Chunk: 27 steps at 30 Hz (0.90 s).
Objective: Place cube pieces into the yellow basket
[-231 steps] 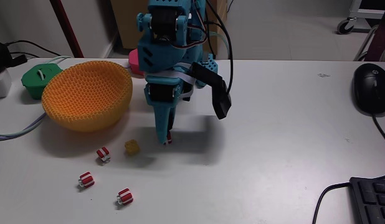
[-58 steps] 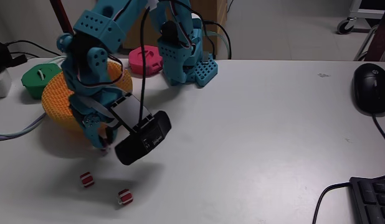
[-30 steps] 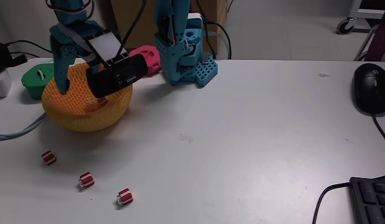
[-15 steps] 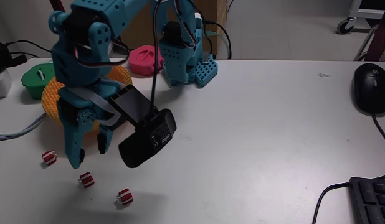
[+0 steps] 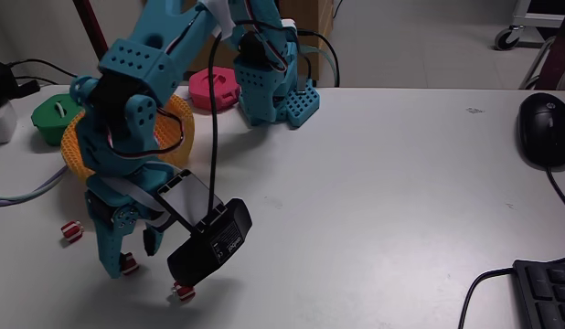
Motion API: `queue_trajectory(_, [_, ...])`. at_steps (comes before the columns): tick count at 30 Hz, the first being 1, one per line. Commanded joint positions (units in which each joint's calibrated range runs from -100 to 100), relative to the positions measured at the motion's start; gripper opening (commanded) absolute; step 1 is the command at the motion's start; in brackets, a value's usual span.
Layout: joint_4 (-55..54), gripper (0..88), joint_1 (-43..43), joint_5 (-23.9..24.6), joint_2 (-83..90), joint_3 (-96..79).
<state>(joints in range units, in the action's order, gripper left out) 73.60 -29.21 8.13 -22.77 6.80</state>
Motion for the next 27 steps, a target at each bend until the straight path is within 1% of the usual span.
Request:
queue_trajectory(1, [-0.8,22.4,-1.0,-0.3,-0.6,3.3])
queue_trajectory(4, [-1.1,22.2,-1.4,-0.5,-1.9,3.3])
queue_trajectory(6, [-1.6,19.5,-1.6,-0.6,-2.7,3.2])
queue_trajectory(10, [-2.9,4.7,-2.8,-1.2,-3.2,3.0])
queue_trajectory(12, [-3.0,0.0,-3.2,-1.6,-3.1,3.4])
queue_trajectory(15, [-2.1,0.0,-4.4,-1.8,0.0,3.6])
queue_trajectory(17, [-0.4,0.0,-5.8,-2.1,5.0,3.6])
queue_trajectory(20, [5.9,0.0,-9.7,-2.7,15.8,3.3])
queue_trajectory(23, [11.1,0.0,-15.2,-4.0,28.4,-3.5])
queue_trajectory(27, [14.7,0.0,-22.8,-6.3,41.5,-15.7])
